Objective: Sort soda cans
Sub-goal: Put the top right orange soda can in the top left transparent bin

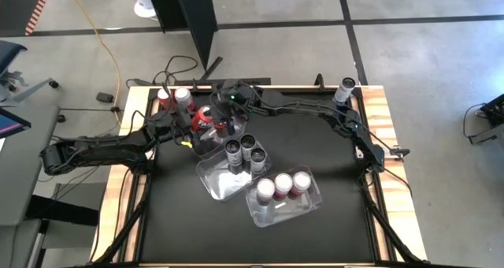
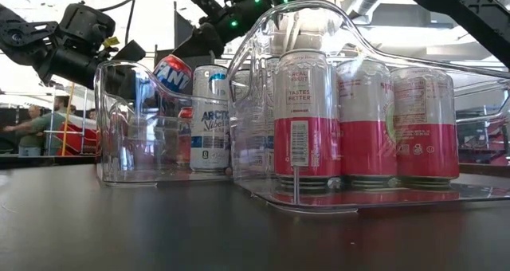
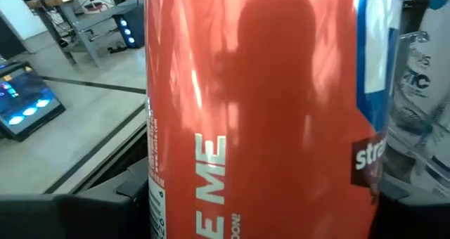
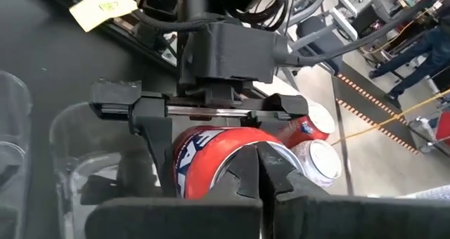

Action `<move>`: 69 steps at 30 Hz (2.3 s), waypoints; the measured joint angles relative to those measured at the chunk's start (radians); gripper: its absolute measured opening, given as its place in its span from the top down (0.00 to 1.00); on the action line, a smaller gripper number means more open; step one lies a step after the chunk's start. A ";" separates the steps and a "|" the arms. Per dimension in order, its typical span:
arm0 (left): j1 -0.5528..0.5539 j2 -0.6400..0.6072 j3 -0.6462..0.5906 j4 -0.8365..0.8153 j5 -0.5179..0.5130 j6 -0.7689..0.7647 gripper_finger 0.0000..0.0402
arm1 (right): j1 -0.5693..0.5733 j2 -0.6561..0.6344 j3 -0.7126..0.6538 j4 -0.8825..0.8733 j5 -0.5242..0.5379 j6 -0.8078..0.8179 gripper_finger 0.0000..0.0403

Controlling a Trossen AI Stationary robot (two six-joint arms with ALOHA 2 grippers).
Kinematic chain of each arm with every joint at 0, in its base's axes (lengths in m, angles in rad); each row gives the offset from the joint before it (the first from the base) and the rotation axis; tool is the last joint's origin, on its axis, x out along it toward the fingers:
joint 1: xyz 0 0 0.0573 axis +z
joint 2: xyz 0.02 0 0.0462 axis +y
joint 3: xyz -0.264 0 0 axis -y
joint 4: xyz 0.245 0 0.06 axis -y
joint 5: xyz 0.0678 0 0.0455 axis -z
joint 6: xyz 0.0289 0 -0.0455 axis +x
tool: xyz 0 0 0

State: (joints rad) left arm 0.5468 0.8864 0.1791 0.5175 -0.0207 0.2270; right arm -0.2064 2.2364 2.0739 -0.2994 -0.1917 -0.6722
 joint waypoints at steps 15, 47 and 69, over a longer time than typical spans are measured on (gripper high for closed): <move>-0.048 0.000 0.000 0.012 0.026 -0.031 0.23 | 0.025 0.011 -0.001 -0.018 -0.053 0.047 1.00; -0.008 0.146 0.000 0.009 -0.022 -0.123 0.24 | -0.013 0.091 -0.003 0.056 -0.027 0.328 1.00; -0.008 0.213 0.005 0.077 -0.021 -0.177 0.23 | -0.034 0.090 -0.003 0.040 -0.032 0.453 1.00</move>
State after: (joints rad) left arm 0.5388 1.0995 0.1841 0.5948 -0.0422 0.0503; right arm -0.2401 2.3268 2.0705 -0.2592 -0.2241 -0.2189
